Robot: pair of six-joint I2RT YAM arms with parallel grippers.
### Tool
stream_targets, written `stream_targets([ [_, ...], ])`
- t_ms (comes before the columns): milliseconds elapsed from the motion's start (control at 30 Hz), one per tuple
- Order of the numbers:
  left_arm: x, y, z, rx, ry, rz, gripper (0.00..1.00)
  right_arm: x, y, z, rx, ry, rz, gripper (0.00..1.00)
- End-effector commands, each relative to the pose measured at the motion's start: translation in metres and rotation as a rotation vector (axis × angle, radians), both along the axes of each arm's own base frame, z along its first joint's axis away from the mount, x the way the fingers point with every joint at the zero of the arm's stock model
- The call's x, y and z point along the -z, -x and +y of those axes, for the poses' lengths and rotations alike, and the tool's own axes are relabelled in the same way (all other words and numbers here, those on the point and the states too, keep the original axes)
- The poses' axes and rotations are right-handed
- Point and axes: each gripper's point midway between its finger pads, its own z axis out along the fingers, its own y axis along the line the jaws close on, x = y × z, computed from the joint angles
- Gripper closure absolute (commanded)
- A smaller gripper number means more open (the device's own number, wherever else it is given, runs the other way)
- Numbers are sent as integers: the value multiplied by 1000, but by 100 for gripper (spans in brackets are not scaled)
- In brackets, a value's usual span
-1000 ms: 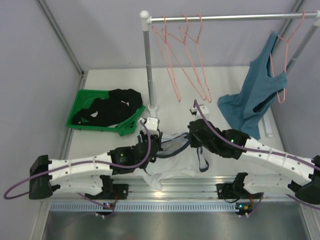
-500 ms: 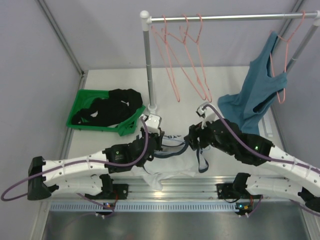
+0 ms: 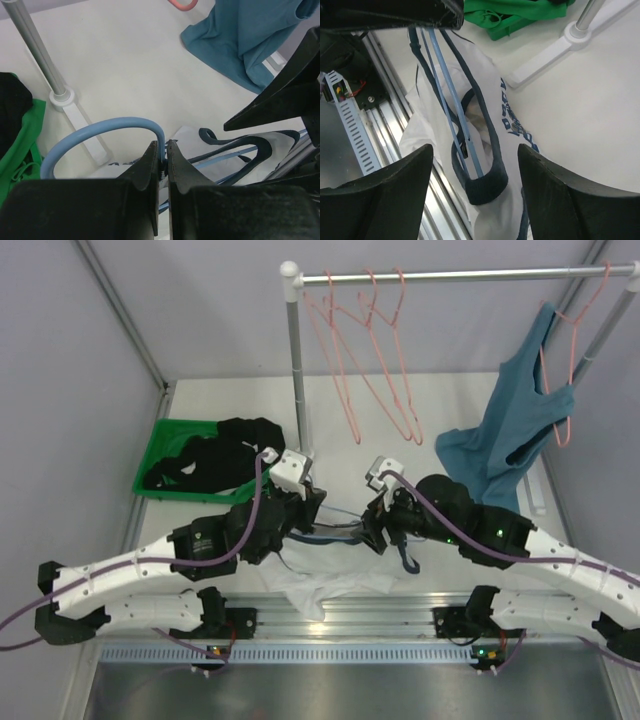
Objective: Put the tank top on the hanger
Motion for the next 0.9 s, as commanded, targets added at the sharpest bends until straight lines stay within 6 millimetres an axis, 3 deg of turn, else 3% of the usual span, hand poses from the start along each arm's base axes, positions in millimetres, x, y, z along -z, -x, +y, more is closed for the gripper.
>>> stream_targets([
  [0,-36,5,5,28,49,-33,100,-15,5,11,-81,-59,-42,34],
  [167,-49,5,8,29,56,-46,100,-12,14,14,-127,-81,-14,39],
  [267,-55,5,8,31,61,-51,100,-12,15,14,-123,-103,-11,47],
  [467,-66,5,6,37,74,-62,100,-14,14,12,-100,-123,-11,85],
  [500,-67,5,6,39,72,-63,100,-13,13,11,-94,-126,-12,98],
  [600,-69,5,3,44,64,-63,100,-22,14,11,-91,-170,-23,100],
  [700,-67,2,1,38,50,-67,74,-26,14,10,-82,-203,-26,100],
  [733,-69,2,2,36,55,-70,58,-27,15,10,-83,-211,-23,100],
  [833,-72,1,1,34,56,-79,40,-33,14,7,-63,-241,-29,100],
  [867,-73,1,2,34,58,-81,30,-36,15,5,-58,-253,-32,100],
])
